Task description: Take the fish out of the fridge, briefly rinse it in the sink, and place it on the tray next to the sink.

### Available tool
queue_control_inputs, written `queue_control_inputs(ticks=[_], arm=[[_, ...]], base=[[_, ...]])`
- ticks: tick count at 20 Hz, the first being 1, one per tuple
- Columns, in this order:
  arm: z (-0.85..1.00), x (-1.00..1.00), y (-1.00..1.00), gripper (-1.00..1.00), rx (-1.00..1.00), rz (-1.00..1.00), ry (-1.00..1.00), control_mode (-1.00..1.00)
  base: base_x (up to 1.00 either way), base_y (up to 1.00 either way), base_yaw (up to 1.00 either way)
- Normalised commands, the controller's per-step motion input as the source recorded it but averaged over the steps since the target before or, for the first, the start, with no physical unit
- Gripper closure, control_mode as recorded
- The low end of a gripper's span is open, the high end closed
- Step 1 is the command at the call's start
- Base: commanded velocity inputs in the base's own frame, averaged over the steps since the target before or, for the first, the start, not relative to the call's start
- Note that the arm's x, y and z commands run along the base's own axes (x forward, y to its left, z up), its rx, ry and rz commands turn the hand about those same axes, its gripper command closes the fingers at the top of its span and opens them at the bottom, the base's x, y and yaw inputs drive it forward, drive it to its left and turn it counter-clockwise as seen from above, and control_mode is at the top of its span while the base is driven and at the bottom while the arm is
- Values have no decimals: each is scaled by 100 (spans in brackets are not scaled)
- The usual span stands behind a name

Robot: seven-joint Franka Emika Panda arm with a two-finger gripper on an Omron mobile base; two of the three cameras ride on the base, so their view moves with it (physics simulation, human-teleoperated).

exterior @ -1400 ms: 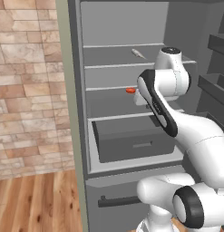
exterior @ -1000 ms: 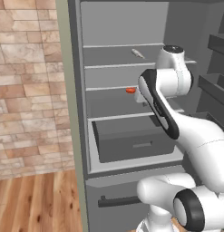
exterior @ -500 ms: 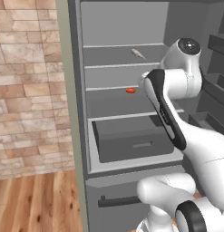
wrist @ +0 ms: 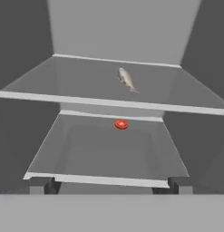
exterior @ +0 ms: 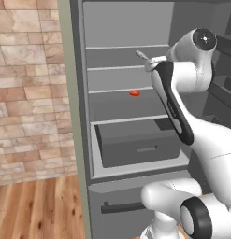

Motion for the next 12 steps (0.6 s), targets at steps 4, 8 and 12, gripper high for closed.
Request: queue_control_inputs(ticks=[4,8,12], arm=[[16,7,-43,-100,5,12,-6,-100],[0,13,-44,-100,5,13,0,-100],[-4,4,-8,-100,0,4,6,-100]], base=[[0,0,0],[0,0,0],[0,0,0]])
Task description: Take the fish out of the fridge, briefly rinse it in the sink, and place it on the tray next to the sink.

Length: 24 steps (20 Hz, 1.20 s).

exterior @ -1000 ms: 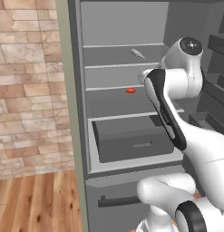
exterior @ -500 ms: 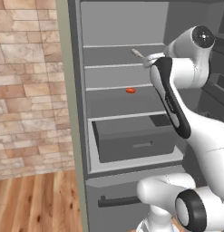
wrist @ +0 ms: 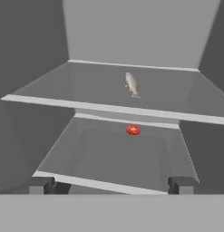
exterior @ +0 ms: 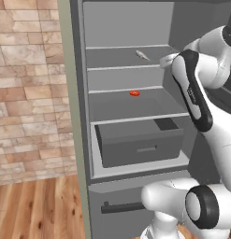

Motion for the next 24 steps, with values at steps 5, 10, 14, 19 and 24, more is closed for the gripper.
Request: queue_control_inputs(ticks=[5,10,14,19,24], arm=[[0,52,4,-100,-3,-10,1,-100],[-2,39,2,-100,-1,-5,5,-100],[-11,27,0,-100,0,0,1,-100],[-4,61,0,-100,0,-1,3,-100],[-10,77,-13,-100,0,-1,2,-100]], base=[[0,0,0],[0,0,0],[0,0,0],[0,0,0],[0,0,0]])
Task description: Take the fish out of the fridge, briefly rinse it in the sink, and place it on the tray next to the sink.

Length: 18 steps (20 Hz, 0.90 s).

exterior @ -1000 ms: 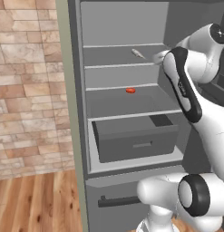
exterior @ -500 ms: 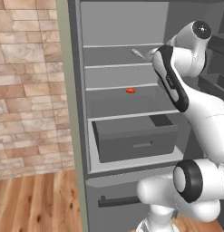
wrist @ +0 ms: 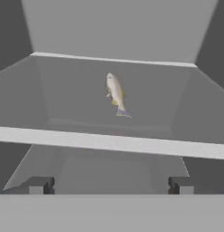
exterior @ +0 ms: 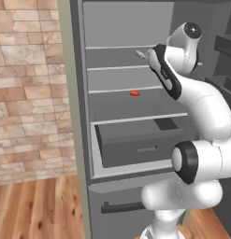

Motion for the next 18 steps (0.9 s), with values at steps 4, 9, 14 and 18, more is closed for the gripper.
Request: queue_control_inputs(ticks=[4,9,14,18], arm=[[-14,73,-17,-100,0,0,4,-100],[-16,51,-6,-100,0,0,7,-100],[-12,48,0,-100,0,0,12,-100],[-14,36,0,-100,0,0,4,-100]], base=[[0,0,0],[0,0,0],[0,0,0],[0,0,0]])
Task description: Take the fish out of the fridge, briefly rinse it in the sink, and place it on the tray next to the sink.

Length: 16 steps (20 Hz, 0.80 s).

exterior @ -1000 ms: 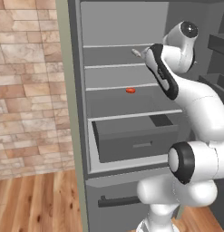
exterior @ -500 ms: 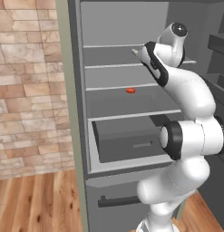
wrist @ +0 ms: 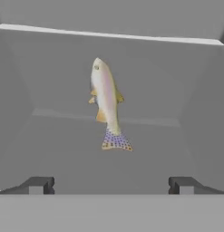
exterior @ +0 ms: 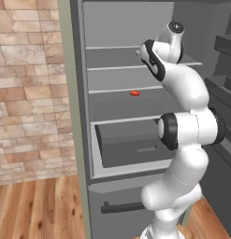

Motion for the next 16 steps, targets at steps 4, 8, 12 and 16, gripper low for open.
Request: queue_control_inputs(ticks=[4,8,12,16], arm=[[-18,37,0,-100,1,0,0,-100],[-25,36,0,-100,7,0,0,-100],[-29,39,0,-100,9,0,0,-100],[-29,61,5,-100,7,0,-3,-100]], base=[[0,0,0],[0,0,0],[0,0,0],[0,0,0]])
